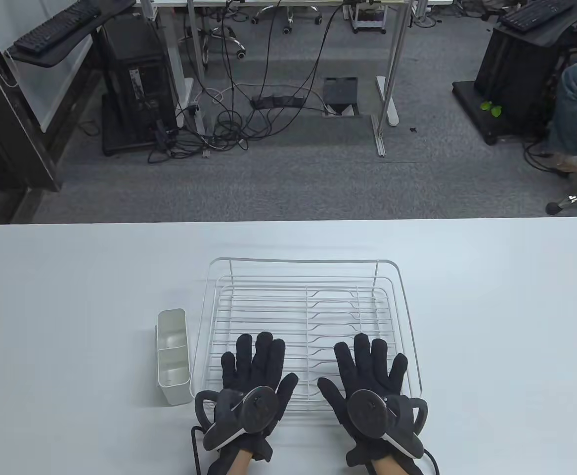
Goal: Hang the cutlery bin on dish rack (Opening facing upward)
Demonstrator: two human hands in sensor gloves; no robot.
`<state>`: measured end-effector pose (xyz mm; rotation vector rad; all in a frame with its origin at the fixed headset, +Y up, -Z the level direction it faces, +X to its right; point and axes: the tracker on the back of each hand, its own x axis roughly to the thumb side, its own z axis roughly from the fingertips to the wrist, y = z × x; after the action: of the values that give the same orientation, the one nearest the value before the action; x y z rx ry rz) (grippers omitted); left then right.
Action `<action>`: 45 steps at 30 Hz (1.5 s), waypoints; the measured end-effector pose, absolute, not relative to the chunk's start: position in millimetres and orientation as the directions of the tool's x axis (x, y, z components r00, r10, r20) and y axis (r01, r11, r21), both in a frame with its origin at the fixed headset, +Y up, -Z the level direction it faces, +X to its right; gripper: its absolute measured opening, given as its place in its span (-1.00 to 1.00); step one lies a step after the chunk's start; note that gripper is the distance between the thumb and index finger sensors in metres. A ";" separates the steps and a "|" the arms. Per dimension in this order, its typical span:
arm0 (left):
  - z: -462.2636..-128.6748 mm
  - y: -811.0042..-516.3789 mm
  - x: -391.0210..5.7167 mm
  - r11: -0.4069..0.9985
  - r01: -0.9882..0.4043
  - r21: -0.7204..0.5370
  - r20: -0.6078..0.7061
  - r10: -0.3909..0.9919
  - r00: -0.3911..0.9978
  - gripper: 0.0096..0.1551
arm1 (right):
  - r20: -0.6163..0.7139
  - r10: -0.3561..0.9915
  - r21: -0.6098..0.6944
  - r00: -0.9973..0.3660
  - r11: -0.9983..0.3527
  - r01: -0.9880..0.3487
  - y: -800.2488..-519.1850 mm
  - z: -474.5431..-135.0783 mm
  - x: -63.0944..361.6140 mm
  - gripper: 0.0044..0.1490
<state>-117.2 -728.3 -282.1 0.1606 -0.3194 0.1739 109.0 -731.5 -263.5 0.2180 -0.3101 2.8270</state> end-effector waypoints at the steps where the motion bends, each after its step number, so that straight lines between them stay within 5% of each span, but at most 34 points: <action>1: -282.1 -728.3 -117.3 0.972 -0.194 0.131 0.325 0.143 0.935 -0.14 | 0.179 0.267 -0.189 -0.947 -0.935 -0.299 -731.5 -263.7 109.0 -0.02; 45: -280.3 -729.8 -117.2 0.966 -0.199 0.163 0.332 0.136 0.933 -0.14 | 0.180 0.269 -0.190 -0.946 -0.934 -0.301 -732.2 -263.8 109.2 -0.03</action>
<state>-117.2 -729.8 -280.3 0.1958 -0.3247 0.1724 109.2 -732.2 -263.8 0.2181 -0.3117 2.8245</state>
